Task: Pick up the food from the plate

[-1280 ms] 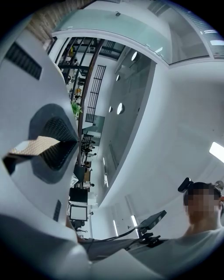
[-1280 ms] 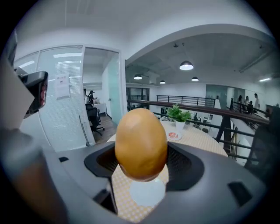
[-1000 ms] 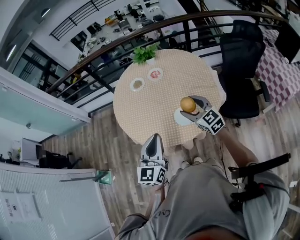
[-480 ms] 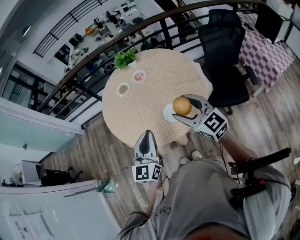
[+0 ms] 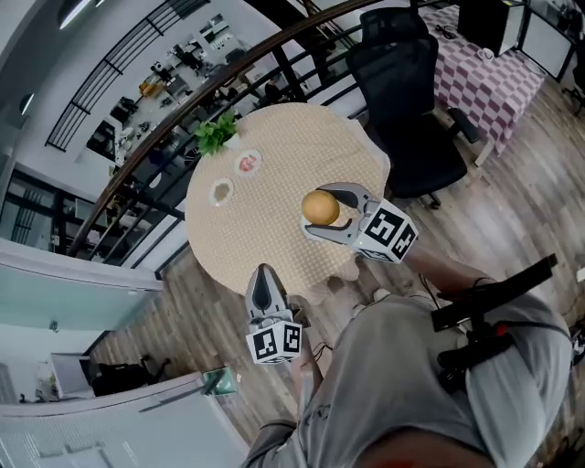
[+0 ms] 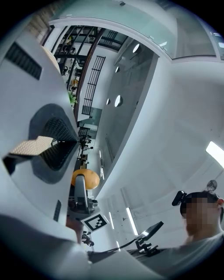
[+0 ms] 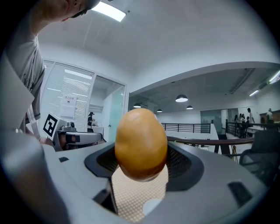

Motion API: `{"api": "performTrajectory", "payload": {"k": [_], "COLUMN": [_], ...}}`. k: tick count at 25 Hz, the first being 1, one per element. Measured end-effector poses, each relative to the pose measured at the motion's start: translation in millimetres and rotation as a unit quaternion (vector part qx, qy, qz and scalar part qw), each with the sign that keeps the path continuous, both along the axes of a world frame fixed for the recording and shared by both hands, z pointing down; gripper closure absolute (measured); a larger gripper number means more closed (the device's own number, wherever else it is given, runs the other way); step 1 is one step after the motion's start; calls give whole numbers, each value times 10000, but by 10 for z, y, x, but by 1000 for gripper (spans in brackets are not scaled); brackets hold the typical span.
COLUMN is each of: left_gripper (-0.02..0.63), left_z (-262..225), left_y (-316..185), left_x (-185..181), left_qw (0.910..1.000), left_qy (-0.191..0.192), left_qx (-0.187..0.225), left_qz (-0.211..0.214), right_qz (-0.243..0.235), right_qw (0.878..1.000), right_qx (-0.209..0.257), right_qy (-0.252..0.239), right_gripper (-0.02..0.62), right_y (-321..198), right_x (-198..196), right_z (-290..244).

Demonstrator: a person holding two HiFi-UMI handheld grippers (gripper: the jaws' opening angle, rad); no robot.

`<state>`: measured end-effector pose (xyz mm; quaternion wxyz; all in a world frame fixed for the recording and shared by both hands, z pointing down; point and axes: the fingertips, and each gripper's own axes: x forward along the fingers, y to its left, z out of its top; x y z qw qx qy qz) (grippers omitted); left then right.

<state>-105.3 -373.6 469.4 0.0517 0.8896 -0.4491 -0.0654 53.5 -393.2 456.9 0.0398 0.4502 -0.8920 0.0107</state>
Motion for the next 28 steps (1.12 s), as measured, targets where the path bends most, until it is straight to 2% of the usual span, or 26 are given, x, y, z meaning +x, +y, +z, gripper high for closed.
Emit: {"api": "performTrajectory", "payload": {"k": [6, 13, 28], "left_gripper": [595, 595, 595], "left_z": [-129, -149, -165], "left_y": [-58, -133, -70], "left_x": [-3, 72, -2], "left_qw": [9993, 9996, 9991], "left_qy": [266, 223, 305], "left_qx": [137, 159, 137], "left_qz": [-208, -54, -255], "right_qz": [-106, -192, -426], "right_qw": [9999, 9997, 9987], "right_qx": [-100, -134, -288], "right_qy": [-36, -34, -42], "right_gripper": [287, 287, 287], "right_y": [-22, -112, -133], "right_x": [-63, -106, -214], "right_z": [11, 29, 92]}}
